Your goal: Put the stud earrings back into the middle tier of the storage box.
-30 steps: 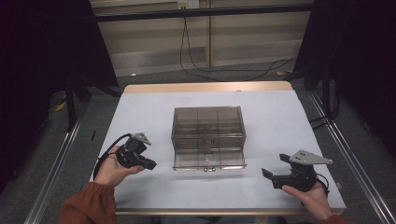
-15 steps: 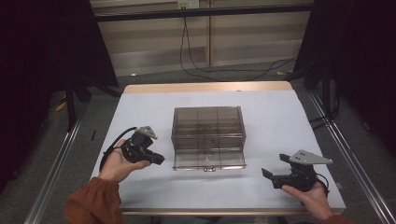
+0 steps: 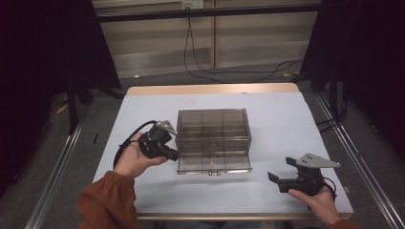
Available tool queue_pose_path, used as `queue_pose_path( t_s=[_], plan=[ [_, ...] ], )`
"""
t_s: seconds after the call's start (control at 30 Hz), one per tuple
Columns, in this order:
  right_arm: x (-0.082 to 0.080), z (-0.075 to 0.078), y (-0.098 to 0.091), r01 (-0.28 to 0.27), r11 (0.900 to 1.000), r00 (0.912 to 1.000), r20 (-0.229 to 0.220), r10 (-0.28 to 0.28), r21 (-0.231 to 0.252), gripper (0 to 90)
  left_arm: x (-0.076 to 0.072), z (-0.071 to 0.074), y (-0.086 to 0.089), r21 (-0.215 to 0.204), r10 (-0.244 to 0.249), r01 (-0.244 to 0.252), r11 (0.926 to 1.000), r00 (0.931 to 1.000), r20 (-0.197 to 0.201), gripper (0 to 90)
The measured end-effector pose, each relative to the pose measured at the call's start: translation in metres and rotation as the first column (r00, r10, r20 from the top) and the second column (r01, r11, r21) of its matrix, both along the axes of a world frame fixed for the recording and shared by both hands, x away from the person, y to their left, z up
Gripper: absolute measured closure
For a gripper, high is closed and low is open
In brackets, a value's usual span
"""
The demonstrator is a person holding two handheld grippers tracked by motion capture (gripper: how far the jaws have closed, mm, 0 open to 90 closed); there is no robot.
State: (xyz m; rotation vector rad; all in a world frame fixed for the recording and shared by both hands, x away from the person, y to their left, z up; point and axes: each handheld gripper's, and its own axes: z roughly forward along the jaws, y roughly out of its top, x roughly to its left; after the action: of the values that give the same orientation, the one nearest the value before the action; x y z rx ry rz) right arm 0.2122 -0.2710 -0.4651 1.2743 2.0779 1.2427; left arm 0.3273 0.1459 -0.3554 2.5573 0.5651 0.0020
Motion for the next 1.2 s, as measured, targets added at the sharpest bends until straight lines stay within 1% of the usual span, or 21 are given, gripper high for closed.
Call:
queue_pose_path(
  t_s=[0.03,0.07,0.1,0.13,0.17,0.2,0.23,0.3,0.33,0.37,0.53,0.7,0.73,0.8,0.97,1.03,1.07,1.1,1.13,1.17,1.2],
  plan=[
    [0.000,0.000,0.000,0.002,1.0000,1.0000,-0.004,-0.002,0.001,9.8,0.000,0.000,0.000,0.000,0.000,0.000,1.0000,1.0000,0.000,85.7],
    [0.000,0.000,0.000,0.002,1.0000,1.0000,-0.003,-0.002,0.002,9.8,-0.001,0.001,-0.007,0.006,-0.004,0.004,1.0000,1.0000,0.003,85.7],
    [0.000,0.000,0.000,0.004,1.0000,1.0000,-0.002,-0.004,0.000,9.8,-0.001,0.001,-0.011,0.000,0.004,-0.004,1.0000,1.0000,0.004,85.7],
    [-0.001,0.000,0.000,0.005,1.0000,1.0000,-0.003,-0.005,0.000,9.8,-0.001,0.001,-0.011,0.000,0.004,-0.004,1.0000,1.0000,0.004,85.7],
    [-0.001,0.000,0.000,0.005,1.0000,1.0000,-0.003,-0.005,0.000,9.8,-0.001,0.003,-0.014,0.005,-0.003,0.003,1.0000,1.0000,0.004,85.7],
    [0.000,0.000,0.000,0.004,1.0000,1.0000,-0.003,-0.004,0.001,9.8,-0.001,0.004,-0.017,0.022,-0.022,0.022,0.9995,0.9997,0.009,85.7],
    [-0.001,0.000,0.000,0.003,1.0000,1.0000,-0.002,-0.003,0.001,9.8,-0.001,0.005,-0.021,0.026,-0.027,0.027,0.9993,0.9995,0.013,85.7],
    [0.000,0.000,0.000,0.003,1.0000,1.0000,-0.002,-0.003,0.001,9.8,0.000,0.007,-0.029,0.044,-0.052,0.052,0.9977,0.9986,0.009,85.7],
    [0.000,0.000,0.000,0.003,1.0000,1.0000,-0.001,-0.003,0.001,9.8,0.000,0.007,-0.037,0.043,-0.054,0.053,0.9977,0.9985,0.012,85.7],
    [0.000,0.000,0.000,0.003,1.0000,1.0000,-0.001,-0.003,0.001,9.8,0.000,0.007,-0.037,0.043,-0.054,0.053,0.9977,0.9985,0.012,85.7],
    [-0.001,0.000,0.000,-0.001,1.0000,1.0000,0.001,0.001,-0.001,9.7,0.002,0.006,-0.055,0.060,-0.087,0.087,0.9944,0.9962,0.002,85.6],
    [-0.001,0.000,0.000,-0.003,1.0000,1.0000,0.001,0.003,0.000,9.7,0.004,-0.001,-0.072,0.080,-0.099,0.100,0.9918,0.9950,-0.011,85.6],
    [-0.001,0.000,0.000,-0.003,1.0000,1.0000,0.000,0.003,0.000,9.7,0.005,-0.004,-0.079,0.100,-0.112,0.114,0.9885,0.9934,-0.023,85.6],
    [-0.001,0.000,0.000,-0.003,1.0000,1.0000,-0.002,0.003,0.002,9.8,0.006,-0.008,-0.086,0.110,-0.118,0.120,0.9866,0.9926,-0.028,85.6],
    [-0.001,0.000,0.000,-0.002,1.0000,1.0000,-0.003,0.002,0.002,9.7,0.009,-0.016,-0.098,0.118,-0.127,0.131,0.9842,0.9910,-0.041,85.6],
    [-0.001,0.000,0.000,-0.005,1.0000,1.0000,-0.003,0.005,0.000,9.8,0.010,-0.022,-0.107,0.127,-0.140,0.146,0.9811,0.9888,-0.051,85.6],
    [-0.001,0.000,0.000,-0.005,1.0000,1.0000,-0.003,0.005,0.000,9.8,0.010,-0.022,-0.107,0.127,-0.140,0.146,0.9811,0.9888,-0.051,85.6],
    [-0.001,0.000,-0.001,-0.007,1.0000,1.0000,0.000,0.007,0.000,9.7,0.011,-0.025,-0.113,0.140,-0.144,0.151,0.9786,0.9878,-0.059,85.6],
    [-0.001,0.000,-0.001,-0.007,1.0000,1.0000,0.000,0.007,0.000,9.7,0.011,-0.025,-0.113,0.140,-0.144,0.151,0.9786,0.9878,-0.059,85.6],
    [-0.001,0.000,-0.001,-0.007,1.0000,1.0000,-0.001,0.007,0.000,9.8,0.011,-0.026,-0.115,0.150,-0.146,0.154,0.9767,0.9875,-0.060,85.6],
    [-0.001,0.000,0.000,-0.007,1.0000,1.0000,-0.007,0.007,0.004,9.7,0.011,-0.028,-0.117,0.146,-0.141,0.149,0.9780,0.9880,-0.063,85.6]
  ],
)
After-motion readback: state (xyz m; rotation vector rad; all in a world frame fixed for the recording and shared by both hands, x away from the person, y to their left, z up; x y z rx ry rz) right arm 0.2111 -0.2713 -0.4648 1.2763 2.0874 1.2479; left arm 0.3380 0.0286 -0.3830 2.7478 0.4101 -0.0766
